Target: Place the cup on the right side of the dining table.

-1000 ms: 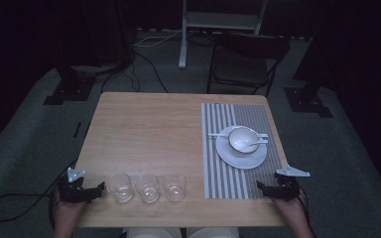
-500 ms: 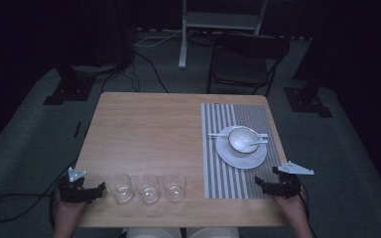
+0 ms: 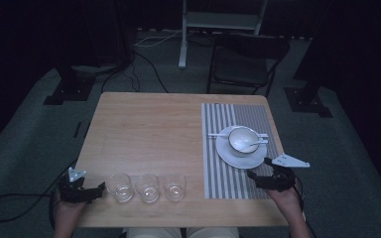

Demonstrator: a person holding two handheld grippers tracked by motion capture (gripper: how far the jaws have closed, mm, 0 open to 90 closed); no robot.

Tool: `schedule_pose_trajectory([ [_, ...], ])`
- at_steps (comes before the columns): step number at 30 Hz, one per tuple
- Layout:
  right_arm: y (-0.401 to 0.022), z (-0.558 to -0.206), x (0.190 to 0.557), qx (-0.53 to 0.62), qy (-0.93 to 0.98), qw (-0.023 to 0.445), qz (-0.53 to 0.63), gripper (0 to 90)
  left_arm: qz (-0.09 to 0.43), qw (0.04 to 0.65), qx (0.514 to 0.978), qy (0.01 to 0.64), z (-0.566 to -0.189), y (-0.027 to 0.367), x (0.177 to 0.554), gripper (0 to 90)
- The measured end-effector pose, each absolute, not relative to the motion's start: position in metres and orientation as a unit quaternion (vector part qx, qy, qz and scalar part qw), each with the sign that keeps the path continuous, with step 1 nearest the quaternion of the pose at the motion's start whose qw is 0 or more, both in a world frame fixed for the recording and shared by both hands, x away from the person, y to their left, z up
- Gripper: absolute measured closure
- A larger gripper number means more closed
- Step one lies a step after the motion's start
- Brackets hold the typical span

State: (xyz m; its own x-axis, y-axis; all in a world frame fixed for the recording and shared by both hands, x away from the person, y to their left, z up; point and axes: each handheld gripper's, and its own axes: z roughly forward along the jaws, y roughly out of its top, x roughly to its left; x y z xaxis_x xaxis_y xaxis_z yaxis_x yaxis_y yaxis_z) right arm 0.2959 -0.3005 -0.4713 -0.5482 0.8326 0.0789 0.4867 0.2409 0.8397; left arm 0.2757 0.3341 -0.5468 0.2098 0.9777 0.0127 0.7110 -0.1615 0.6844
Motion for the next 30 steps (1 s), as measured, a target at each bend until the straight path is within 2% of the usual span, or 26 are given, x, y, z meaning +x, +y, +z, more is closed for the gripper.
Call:
schedule_pose_trajectory([
  [8, -0.285, -0.453, 0.303, 0.406, 0.769, 0.197, 0.453, 10.8, 0.236, 0.283, 0.726, 0.581, -0.547, 0.334, 0.276, 0.8],
  [30, -0.231, -0.431, 0.312, 0.337, 0.792, 0.171, 0.479, 10.8, 0.235, 0.283, 0.727, 0.58, -0.547, 0.334, 0.276, 0.8],
])
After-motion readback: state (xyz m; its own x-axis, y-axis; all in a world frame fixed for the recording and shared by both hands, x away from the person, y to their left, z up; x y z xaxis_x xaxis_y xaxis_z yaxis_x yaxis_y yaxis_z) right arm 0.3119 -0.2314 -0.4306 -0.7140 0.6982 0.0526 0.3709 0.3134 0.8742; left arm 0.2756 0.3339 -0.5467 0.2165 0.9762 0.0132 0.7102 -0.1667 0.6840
